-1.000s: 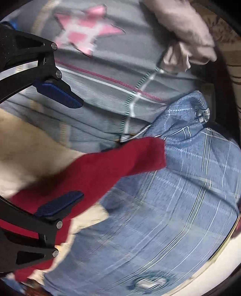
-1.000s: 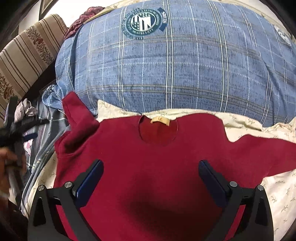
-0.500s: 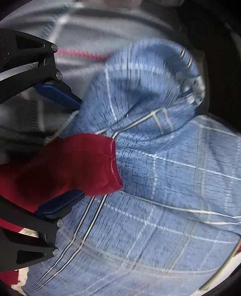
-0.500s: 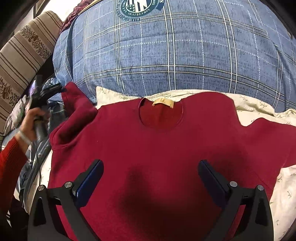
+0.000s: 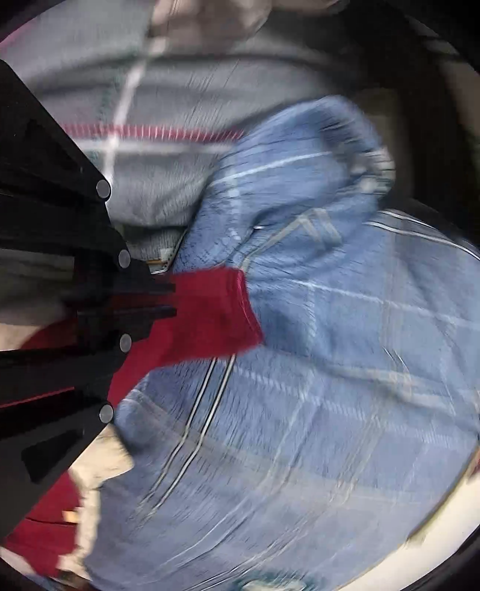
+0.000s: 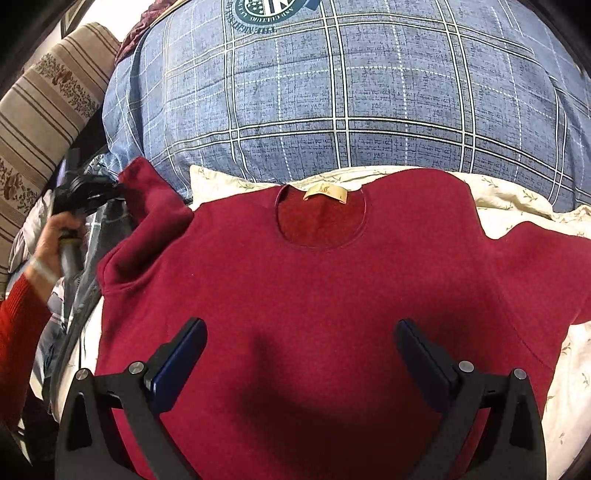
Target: Fold small clothes
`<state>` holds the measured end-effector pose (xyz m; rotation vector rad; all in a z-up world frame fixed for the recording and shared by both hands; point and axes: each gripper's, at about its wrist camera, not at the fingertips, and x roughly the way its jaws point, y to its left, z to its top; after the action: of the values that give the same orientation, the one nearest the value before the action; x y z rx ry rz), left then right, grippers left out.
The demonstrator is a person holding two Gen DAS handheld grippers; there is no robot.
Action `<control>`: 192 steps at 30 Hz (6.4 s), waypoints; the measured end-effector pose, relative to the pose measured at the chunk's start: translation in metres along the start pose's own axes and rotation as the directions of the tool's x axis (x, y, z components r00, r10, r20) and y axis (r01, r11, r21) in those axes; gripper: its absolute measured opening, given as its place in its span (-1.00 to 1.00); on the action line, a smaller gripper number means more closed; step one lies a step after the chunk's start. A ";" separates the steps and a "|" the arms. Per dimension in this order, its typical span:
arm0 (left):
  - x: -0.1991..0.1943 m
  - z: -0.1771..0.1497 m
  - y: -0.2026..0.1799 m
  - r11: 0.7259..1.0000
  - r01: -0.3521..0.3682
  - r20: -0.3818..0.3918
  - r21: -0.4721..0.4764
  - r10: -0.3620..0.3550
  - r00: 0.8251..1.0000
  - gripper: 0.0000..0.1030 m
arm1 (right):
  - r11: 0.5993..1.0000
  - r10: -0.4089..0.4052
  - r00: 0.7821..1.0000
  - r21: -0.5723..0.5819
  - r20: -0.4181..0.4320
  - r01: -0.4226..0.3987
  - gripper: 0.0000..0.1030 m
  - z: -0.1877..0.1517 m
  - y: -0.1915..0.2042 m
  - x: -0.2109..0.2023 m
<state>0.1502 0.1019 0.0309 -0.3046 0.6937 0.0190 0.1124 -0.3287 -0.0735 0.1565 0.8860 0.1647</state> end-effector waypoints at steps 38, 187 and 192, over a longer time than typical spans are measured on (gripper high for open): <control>-0.153 -0.005 -0.158 0.912 0.344 -0.016 0.224 -0.349 0.937 -0.90 | 1.000 -0.006 0.999 0.029 0.049 0.004 0.99 0.009 -0.004 -0.033; 0.099 -0.136 -0.216 0.966 0.087 -0.251 0.243 -0.024 0.968 0.58 | 0.974 -0.182 0.983 0.138 -0.017 0.182 -0.19 0.011 -0.121 -0.029; 0.097 -0.136 -0.214 0.963 0.089 -0.244 0.254 -0.025 0.969 0.58 | 0.963 -0.235 0.969 0.114 -0.072 0.242 -0.20 0.004 -0.122 -0.007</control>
<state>0.1646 -0.1496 -0.0715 -0.0703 0.9163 -0.1677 0.1206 -0.4491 -0.0903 0.1574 0.9657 -0.1111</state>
